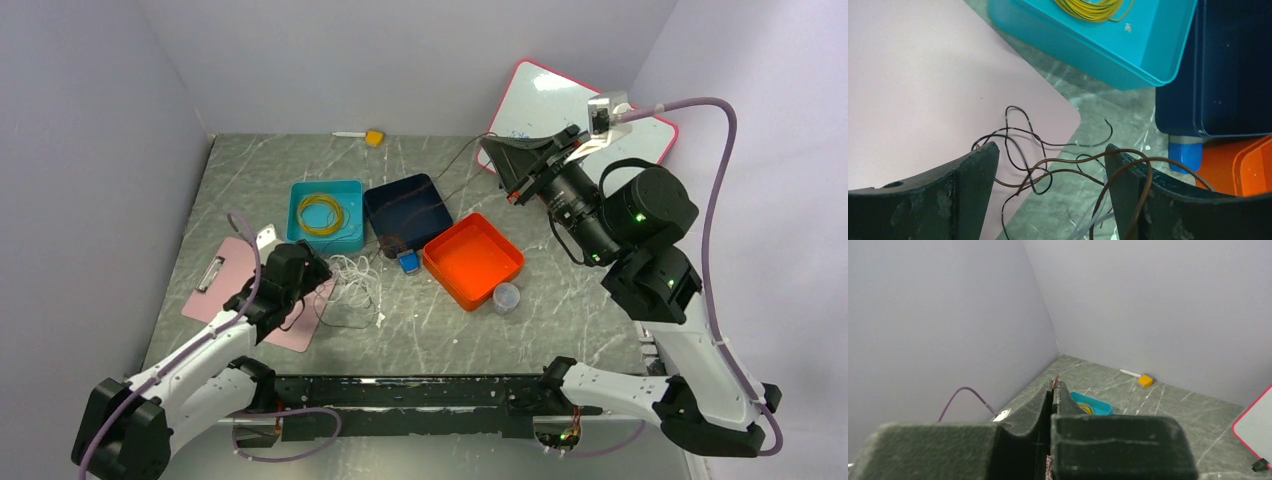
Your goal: Untangle the cables
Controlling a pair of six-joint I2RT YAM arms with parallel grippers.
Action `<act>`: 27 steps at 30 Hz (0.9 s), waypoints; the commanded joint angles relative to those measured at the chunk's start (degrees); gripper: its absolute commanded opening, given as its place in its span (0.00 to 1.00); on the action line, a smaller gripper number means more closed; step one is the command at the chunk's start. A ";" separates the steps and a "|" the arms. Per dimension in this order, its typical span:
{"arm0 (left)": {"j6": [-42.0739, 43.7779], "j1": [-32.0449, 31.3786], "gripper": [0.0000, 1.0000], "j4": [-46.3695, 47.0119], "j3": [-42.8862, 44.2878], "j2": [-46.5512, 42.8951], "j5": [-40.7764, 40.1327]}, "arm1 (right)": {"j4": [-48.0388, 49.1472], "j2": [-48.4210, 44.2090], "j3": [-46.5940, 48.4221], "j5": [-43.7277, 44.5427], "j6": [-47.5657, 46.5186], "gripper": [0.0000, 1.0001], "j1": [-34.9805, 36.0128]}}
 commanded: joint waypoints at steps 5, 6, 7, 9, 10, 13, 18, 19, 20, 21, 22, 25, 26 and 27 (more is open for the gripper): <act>3.91 7.25 0.79 0.54 -0.64 -1.34 6.62 | 1.98 -0.44 -0.62 -1.09 0.98 0.00 -0.44; 4.17 8.05 0.78 0.37 -0.59 -1.60 6.88 | 1.99 -0.47 -0.75 -1.30 1.04 0.00 -0.42; 4.40 9.04 0.77 0.37 -0.62 -1.79 7.55 | 2.05 -0.55 -0.88 -1.29 1.12 0.00 -0.42; 4.94 11.18 0.76 0.70 -0.75 -2.03 9.39 | 2.50 -0.85 -1.37 -1.01 1.37 0.00 -0.44; 5.33 12.02 0.75 1.03 -0.83 -2.11 10.35 | 2.62 -0.99 -1.54 -1.08 1.51 0.00 -0.46; 6.64 13.04 0.75 1.80 -0.61 -2.26 11.99 | 2.12 -0.26 -1.63 -2.26 1.66 0.00 -0.46; 8.23 13.23 0.74 2.27 -0.76 -2.51 12.35 | 1.24 0.40 -1.37 -0.49 0.42 0.00 -0.39; 8.25 13.29 0.73 2.33 -0.83 -2.37 12.48 | 1.05 0.15 -0.99 1.43 -0.22 0.00 -0.45; 8.25 13.33 0.71 2.43 -1.07 -2.19 12.64 | 0.81 -0.14 -0.54 3.87 -1.13 0.00 -0.45; 8.18 13.33 0.71 2.61 -1.26 -2.00 12.83 | 0.66 -0.42 -0.01 6.36 -2.13 0.00 -0.41; 8.10 13.33 0.70 2.96 -1.45 -1.79 13.15 | 0.52 -0.80 0.67 9.34 -3.25 0.00 -0.45; 7.69 13.33 0.70 3.55 -2.16 -1.18 13.50 | 0.05 -1.65 2.57 18.67 -7.01 0.00 -0.45; 7.57 13.33 0.70 3.65 -2.23 -0.95 13.44 | 0.03 -2.09 3.10 21.95 -8.15 0.00 -0.46; 7.48 13.33 0.70 3.66 -2.20 -0.71 13.30 | 0.43 -2.57 3.37 25.53 -9.66 0.00 -0.41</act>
